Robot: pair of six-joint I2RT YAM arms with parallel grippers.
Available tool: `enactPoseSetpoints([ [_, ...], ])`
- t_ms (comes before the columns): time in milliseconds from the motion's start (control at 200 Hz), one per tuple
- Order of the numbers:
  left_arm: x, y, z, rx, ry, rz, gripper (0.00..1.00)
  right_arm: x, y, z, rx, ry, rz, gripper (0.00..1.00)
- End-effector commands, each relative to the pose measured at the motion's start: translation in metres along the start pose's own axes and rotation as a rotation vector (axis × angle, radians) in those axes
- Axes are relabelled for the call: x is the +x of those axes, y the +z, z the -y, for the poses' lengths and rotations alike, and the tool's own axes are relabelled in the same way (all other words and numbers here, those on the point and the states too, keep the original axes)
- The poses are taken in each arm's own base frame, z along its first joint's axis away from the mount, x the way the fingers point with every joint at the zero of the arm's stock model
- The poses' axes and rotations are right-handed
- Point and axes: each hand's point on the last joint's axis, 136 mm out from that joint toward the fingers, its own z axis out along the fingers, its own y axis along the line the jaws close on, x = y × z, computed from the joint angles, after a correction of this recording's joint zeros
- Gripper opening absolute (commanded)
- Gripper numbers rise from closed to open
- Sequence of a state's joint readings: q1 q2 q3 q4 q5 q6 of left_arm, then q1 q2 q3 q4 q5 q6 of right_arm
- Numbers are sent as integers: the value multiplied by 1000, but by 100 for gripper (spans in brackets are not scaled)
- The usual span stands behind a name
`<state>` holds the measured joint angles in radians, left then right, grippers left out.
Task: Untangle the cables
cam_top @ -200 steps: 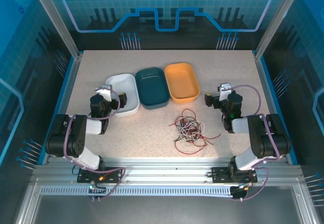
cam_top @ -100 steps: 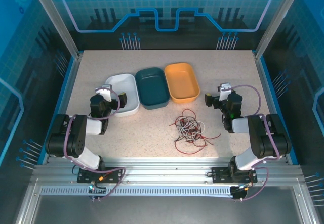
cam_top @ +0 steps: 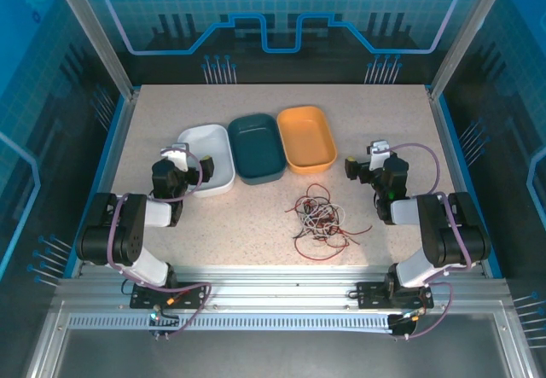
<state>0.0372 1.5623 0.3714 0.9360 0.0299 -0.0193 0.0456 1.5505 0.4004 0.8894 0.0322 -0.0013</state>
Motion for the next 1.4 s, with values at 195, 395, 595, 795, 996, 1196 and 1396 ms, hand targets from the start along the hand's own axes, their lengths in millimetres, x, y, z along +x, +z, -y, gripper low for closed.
enactPoseSetpoints([
  [195,-6,0,2,3,11,11,99,-2,-1,-4,-20,-10,7,100],
  [395,-7,0,1,-1,7,17,99,-3,-1,-4,-17,-10,9,100],
  [595,-22,-14,-4,-41,-13,48,99,-15,-8,7,47,11,23,100],
  [795,-58,-42,-2,-61,-29,107,99,-38,-26,20,122,35,-1,100],
  [996,-93,-69,-3,-98,-142,123,99,-49,-61,33,247,134,-93,100],
  [1196,-106,-88,16,-40,-361,88,99,-51,-105,16,304,144,-262,100],
  [1396,-95,-103,92,167,-333,-13,99,-25,-139,-17,241,181,-510,100],
])
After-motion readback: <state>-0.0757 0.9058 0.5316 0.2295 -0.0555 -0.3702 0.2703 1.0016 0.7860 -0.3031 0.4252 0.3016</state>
